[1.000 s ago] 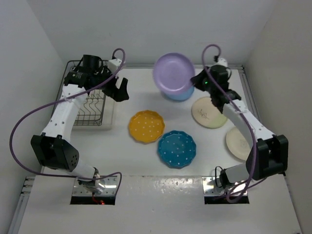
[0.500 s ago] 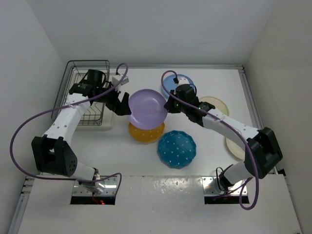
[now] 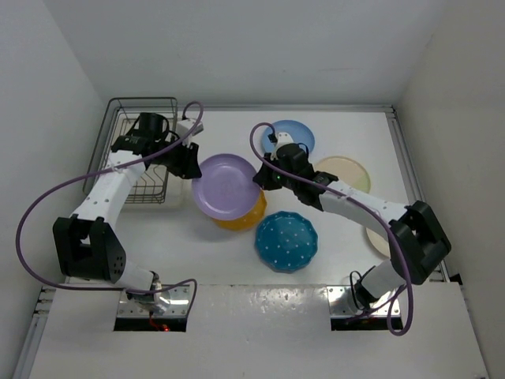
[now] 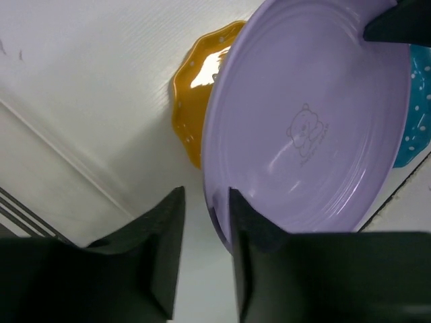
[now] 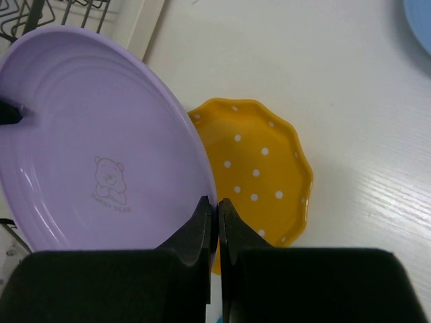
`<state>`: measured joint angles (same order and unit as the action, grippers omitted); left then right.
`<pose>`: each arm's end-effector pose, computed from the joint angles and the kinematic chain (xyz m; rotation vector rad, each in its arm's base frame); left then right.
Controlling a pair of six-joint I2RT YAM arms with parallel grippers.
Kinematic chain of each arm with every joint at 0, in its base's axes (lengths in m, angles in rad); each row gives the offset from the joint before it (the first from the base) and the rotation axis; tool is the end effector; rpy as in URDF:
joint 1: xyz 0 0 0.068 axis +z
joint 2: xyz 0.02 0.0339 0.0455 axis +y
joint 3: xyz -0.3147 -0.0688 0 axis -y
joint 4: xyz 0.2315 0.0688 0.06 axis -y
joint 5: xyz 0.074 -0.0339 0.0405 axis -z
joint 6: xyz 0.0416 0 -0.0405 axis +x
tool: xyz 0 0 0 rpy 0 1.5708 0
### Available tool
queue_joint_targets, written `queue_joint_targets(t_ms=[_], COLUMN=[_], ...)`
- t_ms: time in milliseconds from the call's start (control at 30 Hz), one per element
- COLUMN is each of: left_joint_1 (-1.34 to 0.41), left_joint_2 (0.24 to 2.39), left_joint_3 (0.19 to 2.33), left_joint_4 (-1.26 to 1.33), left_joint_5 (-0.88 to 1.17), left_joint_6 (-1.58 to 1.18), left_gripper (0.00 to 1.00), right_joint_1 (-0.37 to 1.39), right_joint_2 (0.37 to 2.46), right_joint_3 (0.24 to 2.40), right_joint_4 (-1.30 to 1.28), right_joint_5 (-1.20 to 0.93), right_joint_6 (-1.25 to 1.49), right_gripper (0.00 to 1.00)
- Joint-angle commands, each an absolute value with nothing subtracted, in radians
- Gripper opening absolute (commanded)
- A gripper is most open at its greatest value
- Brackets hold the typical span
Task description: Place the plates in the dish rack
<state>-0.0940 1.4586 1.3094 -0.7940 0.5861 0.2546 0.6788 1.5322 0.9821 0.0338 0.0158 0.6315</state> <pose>0.2830 -0.0498 0.3632 0.6470 2.3204 -0.6587 0.2628 0.2111 0.3010 -0.0416 2.1826 0.7607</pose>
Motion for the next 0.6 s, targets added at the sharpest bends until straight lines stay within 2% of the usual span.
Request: queue_joint_targets(t_ms=[0, 67, 233, 267, 300, 333, 367, 467, 533, 567], left_joint_1=[-0.075, -0.075, -0.063, -0.063, -0.063, -0.054, -0.054, -0.054, -0.028, -0.028], left_joint_2=[1.443, 1.443, 1.443, 1.443, 1.434, 1.434, 1.434, 1.434, 1.434, 1.434], left_joint_3=[1.299, 1.299, 1.299, 1.29, 1.29, 1.29, 1.314, 1.42, 1.497, 1.579], left_joint_4=[-0.764, -0.764, -0.764, -0.764, -0.764, -0.764, -0.764, -0.773, -0.773, -0.782], left_joint_5=[0.563, 0.552, 0.552, 0.552, 0.552, 0.537, 0.505, 0.399, 0.261, 0.186], left_joint_6=[0.261, 0.261, 0.261, 0.261, 0.261, 0.261, 0.25, 0.226, 0.212, 0.212], left_gripper=[0.33, 0.25, 0.25, 0.19, 0.04, 0.0, 0.0, 0.0, 0.0, 0.0], right_joint_1=[0.683, 0.681, 0.666, 0.661, 0.658, 0.655, 0.649, 0.634, 0.621, 0.606], right_joint_2=[1.526, 1.531, 1.542, 1.542, 1.549, 1.554, 1.557, 1.575, 1.58, 1.578], right_joint_3=[1.011, 1.009, 1.002, 1.006, 1.012, 1.017, 1.025, 1.045, 1.068, 1.071], right_joint_4=[0.156, 0.17, 0.201, 0.202, 0.201, 0.201, 0.201, 0.181, 0.146, 0.132], right_joint_5=[-0.038, -0.04, -0.083, -0.09, -0.1, -0.107, -0.126, -0.173, -0.175, -0.175], right_joint_6=[0.635, 0.635, 0.649, 0.649, 0.652, 0.652, 0.652, 0.65, 0.652, 0.652], right_gripper=[0.0, 0.0, 0.0, 0.0, 0.0, 0.01, 0.13, 0.77, 0.96, 1.0])
